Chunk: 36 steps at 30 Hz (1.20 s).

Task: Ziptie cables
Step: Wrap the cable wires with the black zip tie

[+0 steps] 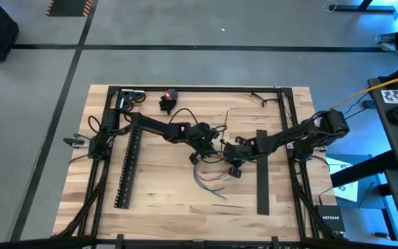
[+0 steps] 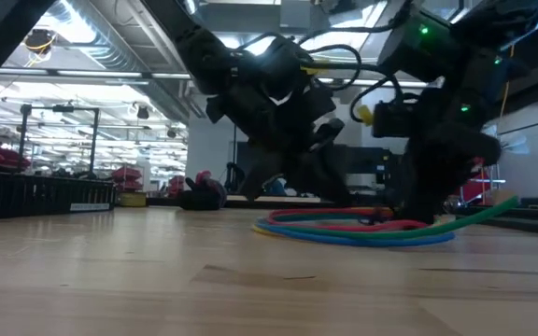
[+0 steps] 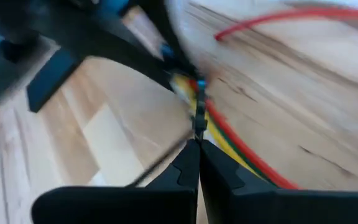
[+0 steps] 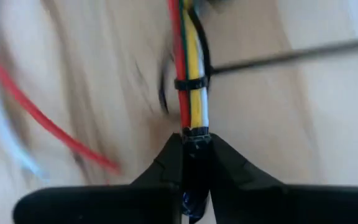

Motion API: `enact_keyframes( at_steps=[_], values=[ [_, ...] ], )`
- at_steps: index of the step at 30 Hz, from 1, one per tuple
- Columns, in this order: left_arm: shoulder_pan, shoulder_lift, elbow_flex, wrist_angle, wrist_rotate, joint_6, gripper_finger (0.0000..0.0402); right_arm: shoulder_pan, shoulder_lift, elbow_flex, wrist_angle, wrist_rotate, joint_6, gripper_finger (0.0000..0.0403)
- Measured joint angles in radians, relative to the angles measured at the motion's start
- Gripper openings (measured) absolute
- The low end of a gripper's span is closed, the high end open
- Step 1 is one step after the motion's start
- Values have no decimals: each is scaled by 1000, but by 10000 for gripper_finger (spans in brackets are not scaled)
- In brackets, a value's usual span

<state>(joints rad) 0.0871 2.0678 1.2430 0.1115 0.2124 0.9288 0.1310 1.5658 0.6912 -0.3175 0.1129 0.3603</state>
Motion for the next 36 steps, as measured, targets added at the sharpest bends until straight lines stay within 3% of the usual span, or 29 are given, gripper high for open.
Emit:
enact_keyframes(
  at_steps=[3, 14, 24, 29, 36],
  values=[
    [-6, 0, 1, -30, -11, 38, 0, 0, -59, 19, -169, 54, -42, 36],
    [-11, -5, -2, -74, -55, 45, 1, 0, -304, 83, -484, 100, -75, 36],
    [-11, -2, -2, -71, -76, 34, 1, -23, -445, 194, -578, 146, -76, 36],
    [-8, -67, 1, -10, -171, -141, 1, -36, -437, 195, -557, 136, -72, 36],
    [43, -174, 2, -42, -190, -636, 39, -35, -422, 196, -544, 139, -76, 36]
  ],
)
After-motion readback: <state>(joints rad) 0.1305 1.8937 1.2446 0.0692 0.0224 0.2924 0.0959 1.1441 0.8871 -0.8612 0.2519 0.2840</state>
